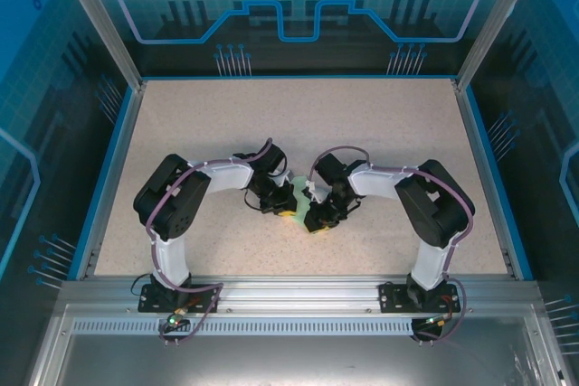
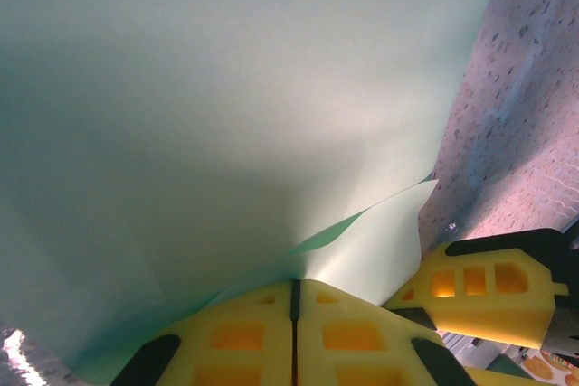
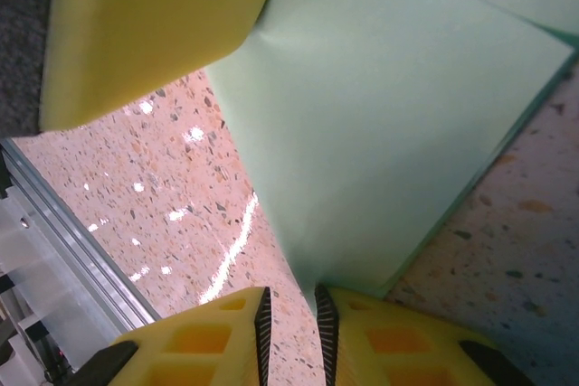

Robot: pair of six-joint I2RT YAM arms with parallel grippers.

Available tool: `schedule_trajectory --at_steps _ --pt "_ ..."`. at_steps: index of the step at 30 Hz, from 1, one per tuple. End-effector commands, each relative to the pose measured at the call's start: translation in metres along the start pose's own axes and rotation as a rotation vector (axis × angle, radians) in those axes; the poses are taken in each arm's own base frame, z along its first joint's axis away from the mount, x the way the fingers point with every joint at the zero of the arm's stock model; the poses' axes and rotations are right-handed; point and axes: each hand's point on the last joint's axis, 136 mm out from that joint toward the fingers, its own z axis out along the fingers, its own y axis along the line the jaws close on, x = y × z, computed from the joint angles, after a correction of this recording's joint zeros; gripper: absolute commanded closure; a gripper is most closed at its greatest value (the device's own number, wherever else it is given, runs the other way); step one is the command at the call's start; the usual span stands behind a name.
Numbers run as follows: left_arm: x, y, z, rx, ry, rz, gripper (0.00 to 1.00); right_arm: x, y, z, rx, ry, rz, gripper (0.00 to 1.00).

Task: Fold a paper plane with a square sheet of paper (fold left side to right side)
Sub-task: Third fold the triangle at the center of the table.

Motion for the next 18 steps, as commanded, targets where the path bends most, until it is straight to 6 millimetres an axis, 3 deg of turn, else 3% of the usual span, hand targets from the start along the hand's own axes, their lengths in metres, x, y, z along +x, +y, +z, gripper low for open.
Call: schedule_trajectory --at_steps 1,6,13,18 --pt "0.013 0.043 0.018 -0.149 0.047 -0.068 0.93 0.018 -0.005 0.007 0.038 0.076 0.036 0.77" --pt "0.013 0.043 0.018 -0.152 0.047 -0.065 0.93 0.030 -0.013 0.008 0.074 0.108 0.055 0.86" --pt "0.011 0.043 0.017 -0.160 0.047 -0.060 0.94 0.048 -0.017 0.002 0.108 0.140 0.056 0.87" --pt "0.011 0.041 0.017 -0.158 0.045 -0.057 0.94 0.036 0.000 -0.016 0.070 0.050 0.022 0.88"
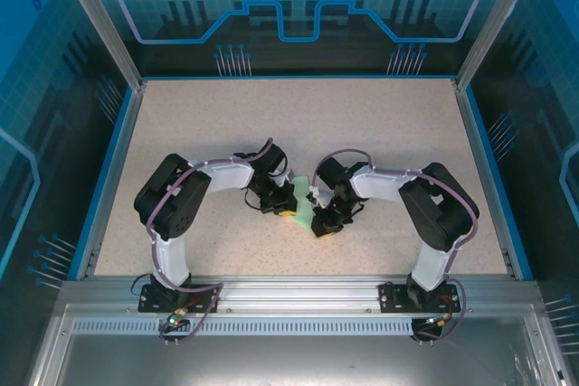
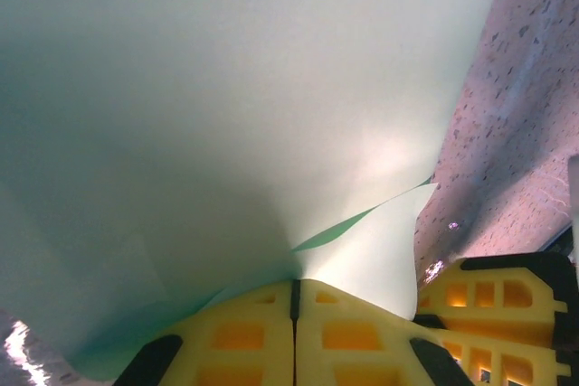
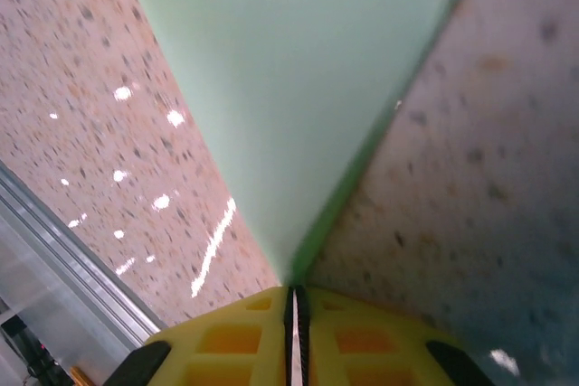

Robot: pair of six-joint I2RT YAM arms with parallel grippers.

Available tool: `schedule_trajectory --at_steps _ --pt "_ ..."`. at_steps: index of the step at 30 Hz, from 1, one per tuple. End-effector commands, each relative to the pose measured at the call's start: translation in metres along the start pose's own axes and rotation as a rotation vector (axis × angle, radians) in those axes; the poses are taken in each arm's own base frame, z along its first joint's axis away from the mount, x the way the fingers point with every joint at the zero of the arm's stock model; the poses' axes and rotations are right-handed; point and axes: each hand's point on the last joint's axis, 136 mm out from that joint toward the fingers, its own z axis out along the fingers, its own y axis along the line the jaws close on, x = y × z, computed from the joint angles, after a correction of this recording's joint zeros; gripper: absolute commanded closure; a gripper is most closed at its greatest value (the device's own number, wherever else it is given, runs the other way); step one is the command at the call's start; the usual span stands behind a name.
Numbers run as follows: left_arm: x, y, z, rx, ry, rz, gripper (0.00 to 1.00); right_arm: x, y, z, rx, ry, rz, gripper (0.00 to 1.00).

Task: Fold a paper plane with a square sheet of paper (fold left side to right side)
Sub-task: Third fold the triangle at the center of the table.

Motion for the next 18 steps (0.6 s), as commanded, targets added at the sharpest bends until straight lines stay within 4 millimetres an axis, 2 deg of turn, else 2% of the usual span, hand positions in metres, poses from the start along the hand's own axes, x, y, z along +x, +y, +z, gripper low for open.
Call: schedule_trajectory --at_steps 1,4,8,13,18 --pt "0.011 0.042 0.017 -0.155 0.040 -0.057 0.94 0.008 0.013 -0.016 -0.013 -0.021 -0.011 0.88" --pt "0.011 0.042 0.016 -0.154 0.039 -0.056 0.94 -0.007 0.027 -0.029 -0.068 -0.101 -0.021 0.89" --pt "0.011 0.041 0.015 -0.154 0.036 -0.054 0.94 -0.025 0.038 -0.028 -0.118 -0.136 -0.021 0.89" --pt "0.010 0.039 0.014 -0.146 0.032 -0.052 0.94 -0.033 0.027 -0.011 -0.089 -0.096 0.004 0.90" --pt "0.008 0.034 0.012 -0.136 0.022 -0.047 0.94 -0.027 0.013 0.004 -0.046 -0.049 0.027 0.91"
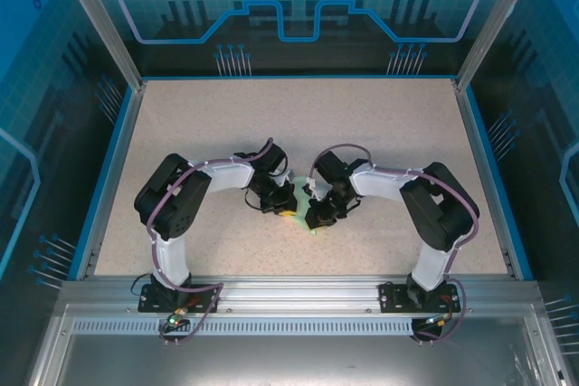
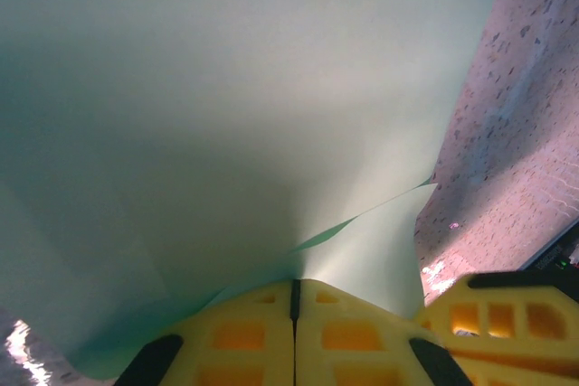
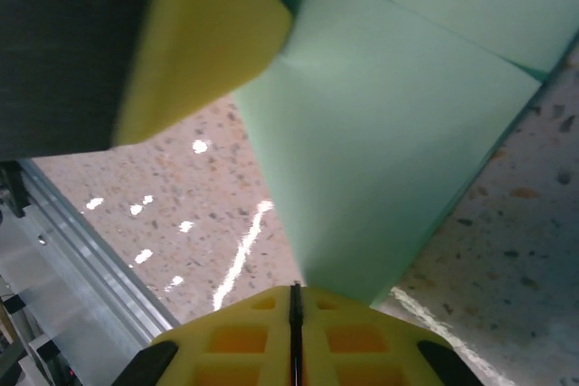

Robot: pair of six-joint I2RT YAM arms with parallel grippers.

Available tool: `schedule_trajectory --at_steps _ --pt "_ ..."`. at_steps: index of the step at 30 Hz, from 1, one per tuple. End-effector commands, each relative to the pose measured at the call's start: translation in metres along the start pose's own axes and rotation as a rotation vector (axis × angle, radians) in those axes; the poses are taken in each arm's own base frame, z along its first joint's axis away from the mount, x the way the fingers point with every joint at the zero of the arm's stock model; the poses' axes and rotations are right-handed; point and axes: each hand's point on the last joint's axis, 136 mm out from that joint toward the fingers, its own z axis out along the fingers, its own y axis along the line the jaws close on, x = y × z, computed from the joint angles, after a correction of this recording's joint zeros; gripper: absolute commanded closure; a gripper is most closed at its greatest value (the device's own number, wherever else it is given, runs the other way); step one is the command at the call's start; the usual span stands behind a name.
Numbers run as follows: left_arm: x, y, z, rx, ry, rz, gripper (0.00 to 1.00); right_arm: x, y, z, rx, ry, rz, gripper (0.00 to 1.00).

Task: Fold a paper plane with a square sheet of paper (fold left side to right side)
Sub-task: Third fold the triangle at the center of the table.

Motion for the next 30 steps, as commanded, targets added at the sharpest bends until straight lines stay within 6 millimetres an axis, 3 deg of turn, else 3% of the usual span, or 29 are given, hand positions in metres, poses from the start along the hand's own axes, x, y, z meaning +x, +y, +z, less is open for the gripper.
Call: schedule_trajectory --at_steps 1,10,16,22,30 --pt "0.007 0.033 0.012 -0.130 0.020 -0.045 0.94 0.005 -0.004 0.008 0.022 0.035 0.019 0.91" --pt "-0.004 0.000 -0.012 -0.056 -0.049 0.009 0.90 0.024 -0.039 0.016 0.175 0.096 0.072 0.92" --pt "0.007 -0.025 -0.031 0.010 -0.065 0.075 0.90 0.025 -0.045 0.019 0.198 0.098 0.089 0.96" --pt "0.031 -0.044 -0.016 0.075 -0.016 0.126 0.93 0.022 -0.045 0.020 0.198 0.099 0.088 1.00" --pt "0.038 -0.039 0.011 0.050 0.027 0.114 0.95 0.023 -0.046 0.019 0.204 0.103 0.086 1.00"
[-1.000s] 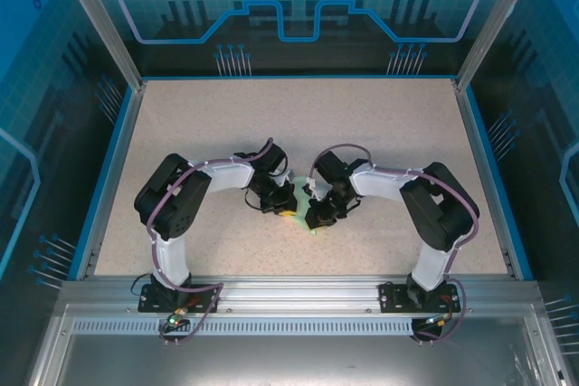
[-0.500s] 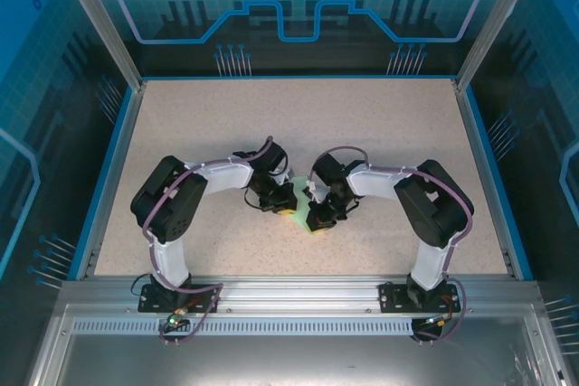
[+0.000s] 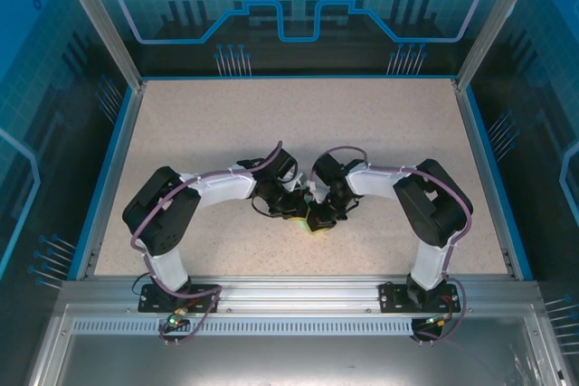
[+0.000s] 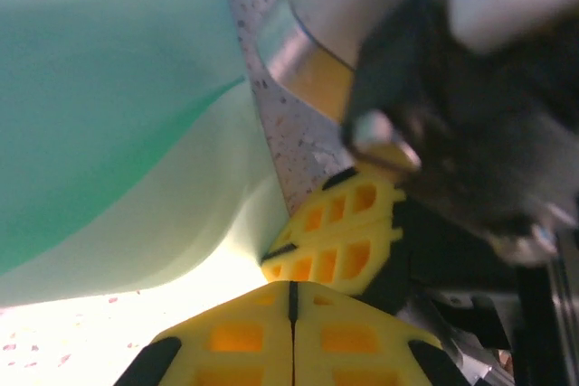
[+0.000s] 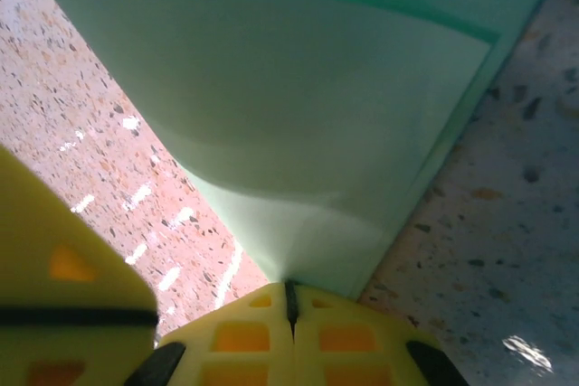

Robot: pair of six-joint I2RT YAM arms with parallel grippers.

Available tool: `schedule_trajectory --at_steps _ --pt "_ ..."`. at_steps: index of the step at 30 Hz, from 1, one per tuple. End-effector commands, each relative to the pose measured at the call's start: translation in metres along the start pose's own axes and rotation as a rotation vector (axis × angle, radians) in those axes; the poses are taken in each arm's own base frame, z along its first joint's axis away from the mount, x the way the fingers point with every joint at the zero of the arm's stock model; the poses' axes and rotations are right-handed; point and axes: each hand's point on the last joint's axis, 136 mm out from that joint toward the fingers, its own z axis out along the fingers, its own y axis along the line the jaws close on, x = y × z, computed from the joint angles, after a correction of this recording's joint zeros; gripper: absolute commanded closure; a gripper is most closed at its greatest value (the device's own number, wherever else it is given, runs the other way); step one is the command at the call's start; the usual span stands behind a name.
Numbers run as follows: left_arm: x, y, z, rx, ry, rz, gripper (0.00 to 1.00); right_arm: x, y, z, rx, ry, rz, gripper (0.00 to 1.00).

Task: Fold a paper plane with a square sheet of paper (fold left side to right side)
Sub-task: Third fold the triangle at the center of the table.

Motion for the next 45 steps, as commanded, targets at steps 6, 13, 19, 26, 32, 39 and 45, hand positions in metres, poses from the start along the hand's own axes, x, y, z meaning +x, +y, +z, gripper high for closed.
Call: schedule_trajectory --at_steps 6,13,19,26,32,39,45 --pt "0.009 0.016 0.020 -0.033 0.056 -0.042 0.96 0.016 -0.033 0.014 0.148 0.063 0.042 1.00" --pt "0.008 0.021 0.004 -0.045 0.010 -0.050 0.97 0.016 -0.032 0.016 0.143 0.068 0.042 1.00" --pt "0.006 0.016 -0.008 -0.011 -0.018 -0.042 0.96 0.014 -0.032 0.017 0.142 0.068 0.041 1.00" --pt "0.006 0.013 0.004 0.034 -0.002 -0.041 0.96 0.015 -0.032 0.017 0.145 0.068 0.038 1.00" --pt "0.003 0.016 0.014 0.042 0.005 -0.048 0.97 0.016 -0.032 0.016 0.148 0.071 0.040 1.00" --pt "0.007 0.030 0.025 0.006 0.024 -0.062 0.97 0.017 -0.034 0.016 0.160 0.076 0.044 1.00" --pt "0.011 0.053 0.028 -0.083 0.003 -0.051 0.98 0.019 -0.039 0.013 0.189 0.080 0.043 1.00"
